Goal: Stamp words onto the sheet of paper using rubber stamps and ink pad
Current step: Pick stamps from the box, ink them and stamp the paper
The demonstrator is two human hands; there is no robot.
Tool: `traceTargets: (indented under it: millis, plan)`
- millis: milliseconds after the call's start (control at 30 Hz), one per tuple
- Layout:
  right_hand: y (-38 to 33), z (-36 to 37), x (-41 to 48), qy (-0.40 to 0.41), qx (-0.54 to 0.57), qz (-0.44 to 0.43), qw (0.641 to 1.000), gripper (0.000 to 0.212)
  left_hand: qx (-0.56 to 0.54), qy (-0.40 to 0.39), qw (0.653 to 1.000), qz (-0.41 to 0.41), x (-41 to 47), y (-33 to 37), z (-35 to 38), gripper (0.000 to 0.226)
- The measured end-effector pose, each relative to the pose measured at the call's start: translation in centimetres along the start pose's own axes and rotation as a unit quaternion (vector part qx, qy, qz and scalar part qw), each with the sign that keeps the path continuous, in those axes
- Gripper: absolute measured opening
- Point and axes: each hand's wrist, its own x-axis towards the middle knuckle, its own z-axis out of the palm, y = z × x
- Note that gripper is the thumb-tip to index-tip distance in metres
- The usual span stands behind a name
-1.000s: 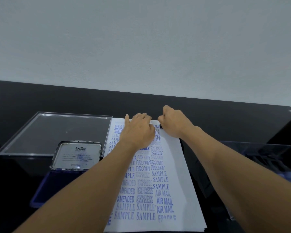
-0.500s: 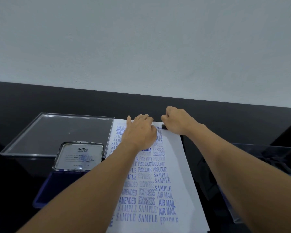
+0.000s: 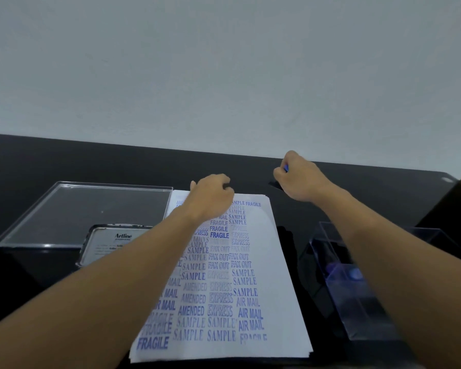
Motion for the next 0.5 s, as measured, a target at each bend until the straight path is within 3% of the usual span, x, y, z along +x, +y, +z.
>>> traceTargets:
  millis: [500]
  plan:
    - [-2.2,-2.6,-5.5,0.012,0.013,-0.011,1.000,0.016,0.064,0.031,0.997,0.025,-4.8,2.4,-5.4,0.043]
